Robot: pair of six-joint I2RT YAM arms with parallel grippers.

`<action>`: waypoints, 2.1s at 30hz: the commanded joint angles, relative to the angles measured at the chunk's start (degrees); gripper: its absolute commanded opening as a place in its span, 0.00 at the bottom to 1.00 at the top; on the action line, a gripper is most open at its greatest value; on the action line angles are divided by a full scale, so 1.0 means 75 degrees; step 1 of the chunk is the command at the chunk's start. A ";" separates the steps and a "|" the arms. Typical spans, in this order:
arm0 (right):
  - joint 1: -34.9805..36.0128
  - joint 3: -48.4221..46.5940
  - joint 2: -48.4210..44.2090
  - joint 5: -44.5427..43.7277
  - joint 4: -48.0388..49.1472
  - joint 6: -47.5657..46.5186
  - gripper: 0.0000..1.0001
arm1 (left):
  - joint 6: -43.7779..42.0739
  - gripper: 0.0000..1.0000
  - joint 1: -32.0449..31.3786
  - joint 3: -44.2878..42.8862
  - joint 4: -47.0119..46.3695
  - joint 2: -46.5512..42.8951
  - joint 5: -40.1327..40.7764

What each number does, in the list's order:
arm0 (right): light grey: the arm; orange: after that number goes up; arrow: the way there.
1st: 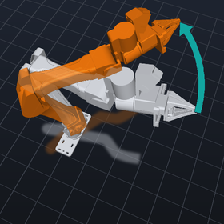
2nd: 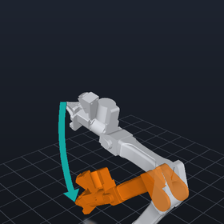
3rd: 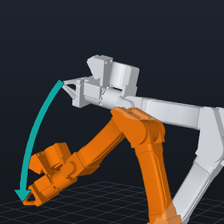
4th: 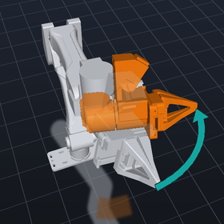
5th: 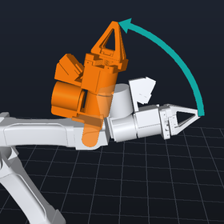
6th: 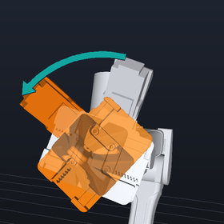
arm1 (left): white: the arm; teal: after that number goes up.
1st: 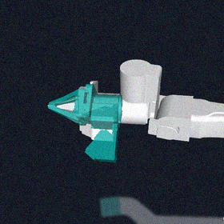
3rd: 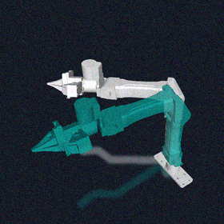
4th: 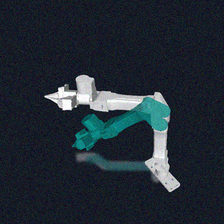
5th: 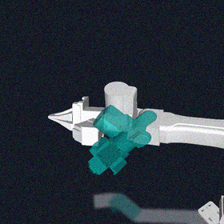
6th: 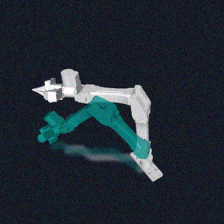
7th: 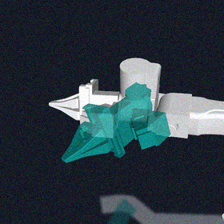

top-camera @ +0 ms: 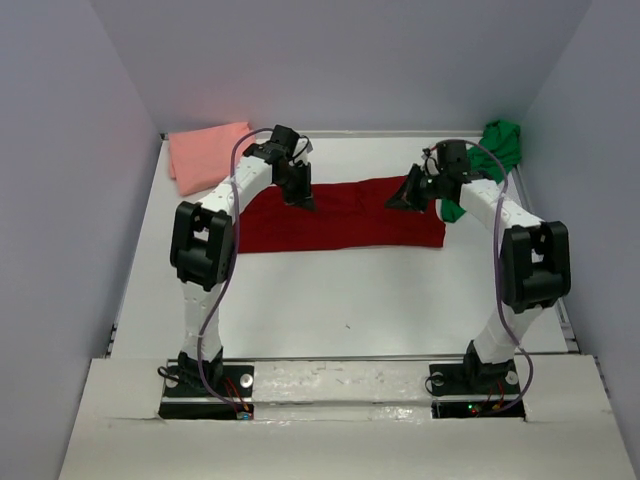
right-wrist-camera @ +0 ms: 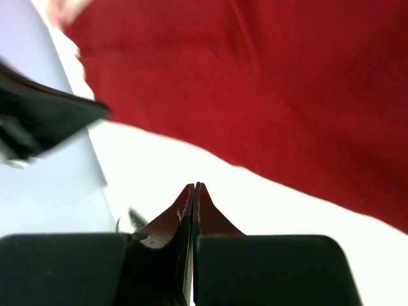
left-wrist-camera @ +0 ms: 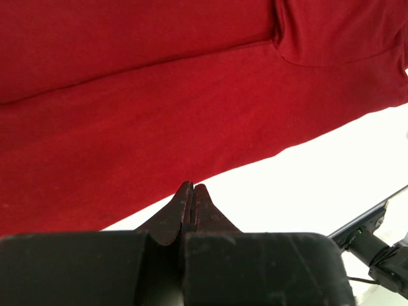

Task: Fold and stack the t-shirts
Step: Fold the tshirt

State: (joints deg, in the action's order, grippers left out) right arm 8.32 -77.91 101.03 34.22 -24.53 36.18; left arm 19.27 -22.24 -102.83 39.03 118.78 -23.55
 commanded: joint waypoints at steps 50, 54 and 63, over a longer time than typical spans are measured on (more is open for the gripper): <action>0.0555 -0.0640 0.2103 -0.4056 -0.3010 -0.1414 0.00 | -0.1092 0.00 0.0094 0.1077 0.0140 0.1108 -0.0399; 0.0392 -0.0604 0.2115 -0.4875 -0.3173 -0.1438 0.00 | -0.1139 0.00 0.0129 0.1206 0.0129 0.1061 -0.0387; -0.0241 -0.0511 0.1764 -0.5382 -0.3537 -0.1508 0.00 | -0.1186 0.00 0.0235 0.1476 0.0070 0.0990 -0.0340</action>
State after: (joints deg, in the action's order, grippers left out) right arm 10.48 -82.87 115.13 4.10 -46.72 27.40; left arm 12.69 -21.23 -94.43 36.97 125.93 -29.85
